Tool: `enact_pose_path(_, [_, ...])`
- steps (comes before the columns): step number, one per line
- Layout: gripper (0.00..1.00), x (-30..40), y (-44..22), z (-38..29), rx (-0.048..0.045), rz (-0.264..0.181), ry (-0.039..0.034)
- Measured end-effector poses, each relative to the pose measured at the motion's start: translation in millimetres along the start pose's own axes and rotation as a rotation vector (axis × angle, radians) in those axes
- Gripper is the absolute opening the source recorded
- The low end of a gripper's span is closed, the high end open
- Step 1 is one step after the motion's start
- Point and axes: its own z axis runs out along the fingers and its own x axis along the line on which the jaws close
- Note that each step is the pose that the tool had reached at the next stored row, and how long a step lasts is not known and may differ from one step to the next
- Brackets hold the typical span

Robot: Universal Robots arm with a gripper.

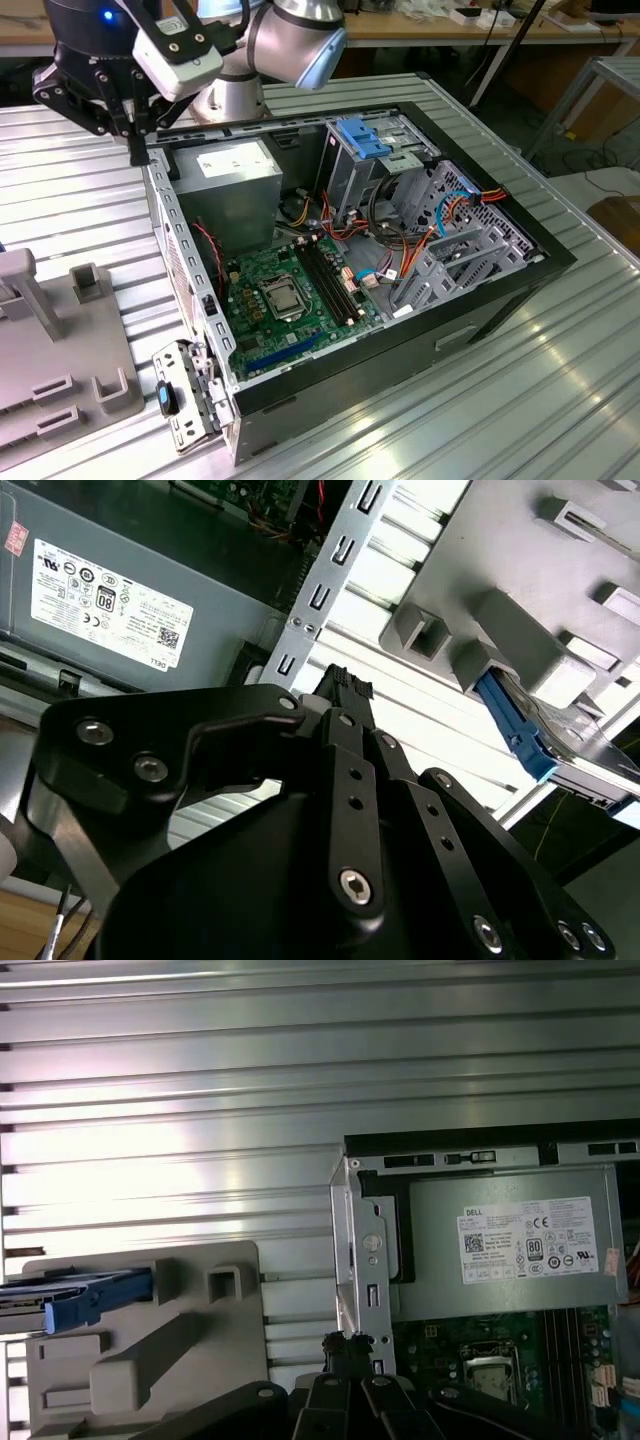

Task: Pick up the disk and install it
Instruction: 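Reach for the disk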

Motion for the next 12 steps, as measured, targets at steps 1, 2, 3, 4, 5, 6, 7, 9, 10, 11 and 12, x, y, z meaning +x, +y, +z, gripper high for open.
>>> enact_pose_path(1, [0.11, 2.6, -0.2, -0.1, 0.0001, 0.0, 0.0])
enact_pose_path(2, [0.11, 4.5, -0.3, -0.1, 0.0001, 0.0, 0.0])
enact_pose_path(3, [0.11, 7.0, -0.5, -0.2, 0.0, 0.0, 0.0])
enact_pose_path(4, [0.11, 9.4, -0.7, -0.3, 0.0, 0.0, 0.0])
enact_pose_path(5, [0.11, 12.9, -1.0, -0.4, 0.0001, 0.0, 0.0])
enact_pose_path(6, [0.11, 15.1, -1.1, -0.5, 0.0001, 0.0, 0.0001])
enact_pose_path(7, [0.11, 17.5, -1.3, -0.5, 0.0, 0.0, 0.0])
enact_pose_path(9, [0.11, 23.7, -1.8, -0.7, 0.0, 0.0, 0.0])
enact_pose_path(10, [0.11, 26.6, -2.0, -0.7, 0.0, 0.0, -0.0001])
enact_pose_path(11, [0.11, 29.5, -2.2, -0.9, 0.0, 0.0, 0.0])
enact_pose_path(12, [0.11, 32.1, -2.4, -0.9, 0.0, 0.0, 0.0])
